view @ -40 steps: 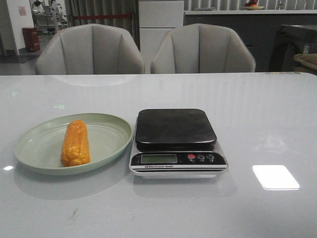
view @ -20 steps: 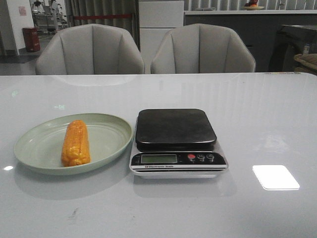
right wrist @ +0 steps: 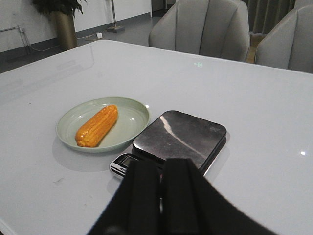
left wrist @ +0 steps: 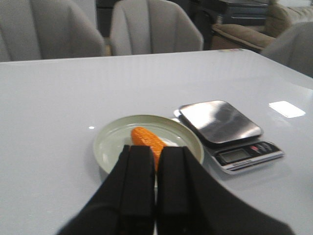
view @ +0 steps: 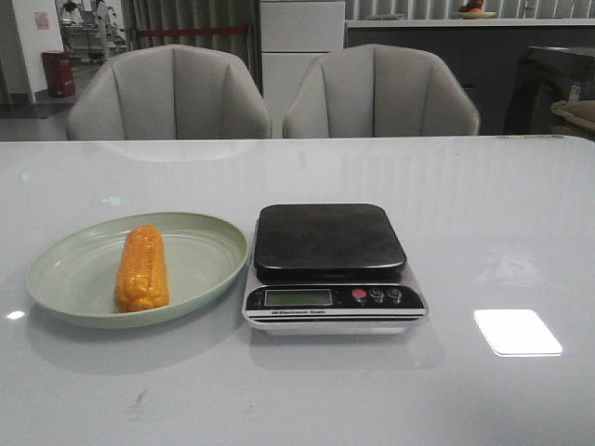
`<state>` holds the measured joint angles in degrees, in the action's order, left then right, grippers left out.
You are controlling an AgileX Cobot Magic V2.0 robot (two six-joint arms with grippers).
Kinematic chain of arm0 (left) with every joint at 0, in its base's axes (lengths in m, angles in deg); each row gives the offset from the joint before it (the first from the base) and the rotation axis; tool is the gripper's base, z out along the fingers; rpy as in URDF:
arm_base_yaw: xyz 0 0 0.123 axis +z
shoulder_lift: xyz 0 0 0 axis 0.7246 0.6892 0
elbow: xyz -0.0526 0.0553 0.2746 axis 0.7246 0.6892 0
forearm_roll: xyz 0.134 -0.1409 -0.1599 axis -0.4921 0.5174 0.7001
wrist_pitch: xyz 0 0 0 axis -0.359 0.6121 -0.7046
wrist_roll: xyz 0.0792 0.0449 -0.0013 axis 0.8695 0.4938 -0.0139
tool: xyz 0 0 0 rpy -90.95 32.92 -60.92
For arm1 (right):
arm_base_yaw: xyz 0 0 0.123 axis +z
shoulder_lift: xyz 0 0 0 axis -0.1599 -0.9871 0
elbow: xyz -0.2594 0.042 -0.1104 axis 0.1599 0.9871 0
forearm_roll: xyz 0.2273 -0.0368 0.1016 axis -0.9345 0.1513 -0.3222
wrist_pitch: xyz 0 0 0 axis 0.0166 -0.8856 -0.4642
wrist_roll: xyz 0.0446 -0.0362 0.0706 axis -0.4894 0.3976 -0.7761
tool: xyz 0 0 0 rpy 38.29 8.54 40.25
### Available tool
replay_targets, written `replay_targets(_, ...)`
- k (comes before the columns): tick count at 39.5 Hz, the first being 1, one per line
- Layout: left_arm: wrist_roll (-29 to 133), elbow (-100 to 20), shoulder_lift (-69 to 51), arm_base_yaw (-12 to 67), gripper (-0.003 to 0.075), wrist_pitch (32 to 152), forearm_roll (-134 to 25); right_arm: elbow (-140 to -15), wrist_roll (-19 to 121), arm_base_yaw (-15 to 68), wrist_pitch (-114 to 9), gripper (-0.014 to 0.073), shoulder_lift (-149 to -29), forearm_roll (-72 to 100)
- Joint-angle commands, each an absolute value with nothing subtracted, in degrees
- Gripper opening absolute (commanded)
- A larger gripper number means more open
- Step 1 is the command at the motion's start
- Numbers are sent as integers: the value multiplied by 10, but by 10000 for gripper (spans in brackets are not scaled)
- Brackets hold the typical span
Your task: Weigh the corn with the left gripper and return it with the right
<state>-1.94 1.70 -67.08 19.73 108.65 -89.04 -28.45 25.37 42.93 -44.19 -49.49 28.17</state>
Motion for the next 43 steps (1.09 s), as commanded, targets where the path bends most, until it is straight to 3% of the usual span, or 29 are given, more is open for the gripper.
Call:
replay_targets(1,-19,40,-675,257,122,991,-890,-300,261,426,-399,164,-498,288)
replay_targets(17,-19,196,-683,457,122,810,-854,-300,261,426,-399,164,-498,288)
replay_targets(43,15,194,-683,468,122,780,-854,-300,261,426,-399,164,-498,288)
